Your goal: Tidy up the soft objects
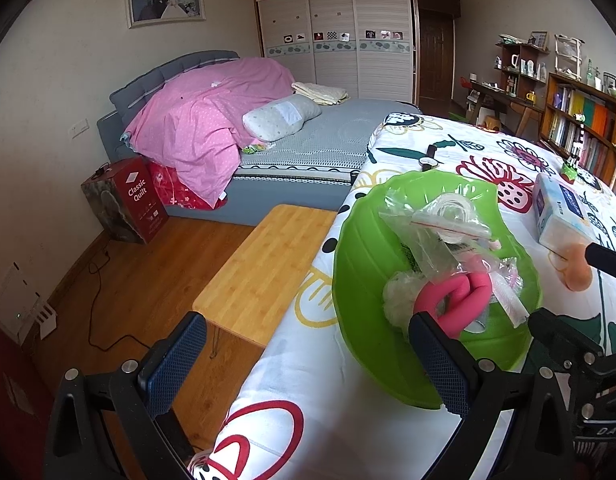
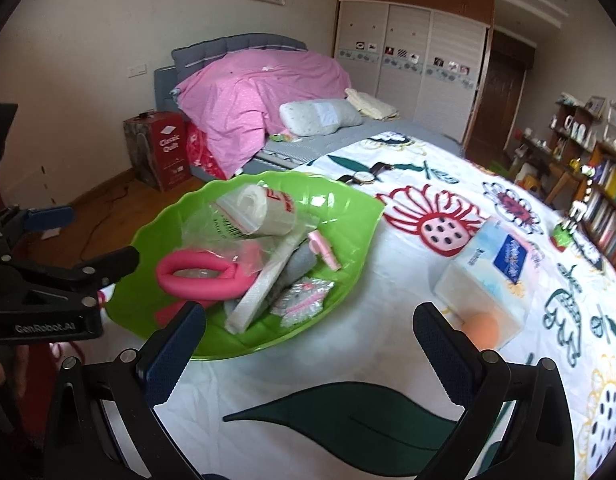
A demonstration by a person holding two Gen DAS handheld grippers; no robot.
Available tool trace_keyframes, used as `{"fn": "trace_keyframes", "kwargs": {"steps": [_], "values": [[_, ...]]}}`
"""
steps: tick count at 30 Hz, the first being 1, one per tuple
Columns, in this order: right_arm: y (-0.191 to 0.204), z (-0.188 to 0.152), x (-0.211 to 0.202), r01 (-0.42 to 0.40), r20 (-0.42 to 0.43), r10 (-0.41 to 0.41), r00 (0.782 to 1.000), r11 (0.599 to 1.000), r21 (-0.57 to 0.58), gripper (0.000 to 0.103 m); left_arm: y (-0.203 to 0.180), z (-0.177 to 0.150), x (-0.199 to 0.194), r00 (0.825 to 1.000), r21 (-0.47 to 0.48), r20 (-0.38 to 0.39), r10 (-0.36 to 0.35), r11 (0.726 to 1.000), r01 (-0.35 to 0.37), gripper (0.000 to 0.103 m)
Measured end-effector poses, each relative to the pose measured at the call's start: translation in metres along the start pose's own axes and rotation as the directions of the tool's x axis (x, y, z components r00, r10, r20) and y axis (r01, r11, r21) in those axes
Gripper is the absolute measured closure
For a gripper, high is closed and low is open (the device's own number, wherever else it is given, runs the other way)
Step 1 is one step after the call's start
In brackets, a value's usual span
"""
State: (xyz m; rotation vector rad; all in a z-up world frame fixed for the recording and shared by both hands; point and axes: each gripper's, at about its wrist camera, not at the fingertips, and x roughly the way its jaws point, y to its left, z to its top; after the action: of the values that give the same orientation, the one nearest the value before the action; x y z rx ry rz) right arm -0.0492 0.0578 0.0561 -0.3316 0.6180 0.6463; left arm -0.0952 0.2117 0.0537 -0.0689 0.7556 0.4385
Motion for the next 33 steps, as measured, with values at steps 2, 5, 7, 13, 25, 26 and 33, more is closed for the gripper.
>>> {"fn": "trace_keyframes", "kwargs": {"steps": [2,5,7,13,25,26,33], "values": [[0.001,0.001,0.0,0.008,-0.001,-0.008,1.0,1.0,-0.007,0.0,0.001,-0.001,-0.001,1.0,-0.005,0.003,0.001,1.0,-0.001,0.0],[0.001,0.0,0.002,0.015,-0.007,-0.015,1.0,1.0,-0.007,0.0,0.002,-0.001,-0.001,1.0,-0.014,0.005,0.0,1.0,0.0,0.0],[0.0,0.0,0.003,0.017,-0.011,-0.017,1.0,1.0,-0.002,0.0,0.002,0.0,-0.002,1.0,-0.014,0.008,-0.003,1.0,0.003,0.0],[-0.004,-0.002,0.005,0.02,-0.03,-0.019,0.999,1.0,0.011,0.0,-0.002,0.0,-0.004,1.0,-0.007,0.01,-0.004,1.0,0.004,0.0],[-0.039,-0.021,-0.002,0.08,-0.069,-0.072,0.995,0.99,0.116,0.0,-0.031,0.005,-0.018,0.997,0.019,0.043,-0.063,0.998,0.062,0.0],[-0.049,-0.026,-0.003,0.098,-0.08,-0.088,0.993,0.986,0.135,0.0,-0.037,0.005,-0.02,0.996,0.028,0.045,-0.077,0.997,0.075,0.0],[-0.124,-0.072,-0.025,0.251,-0.162,-0.213,0.963,0.931,0.265,0.0,-0.102,0.006,-0.032,0.977,0.153,0.038,-0.212,0.967,0.204,0.0]]}}
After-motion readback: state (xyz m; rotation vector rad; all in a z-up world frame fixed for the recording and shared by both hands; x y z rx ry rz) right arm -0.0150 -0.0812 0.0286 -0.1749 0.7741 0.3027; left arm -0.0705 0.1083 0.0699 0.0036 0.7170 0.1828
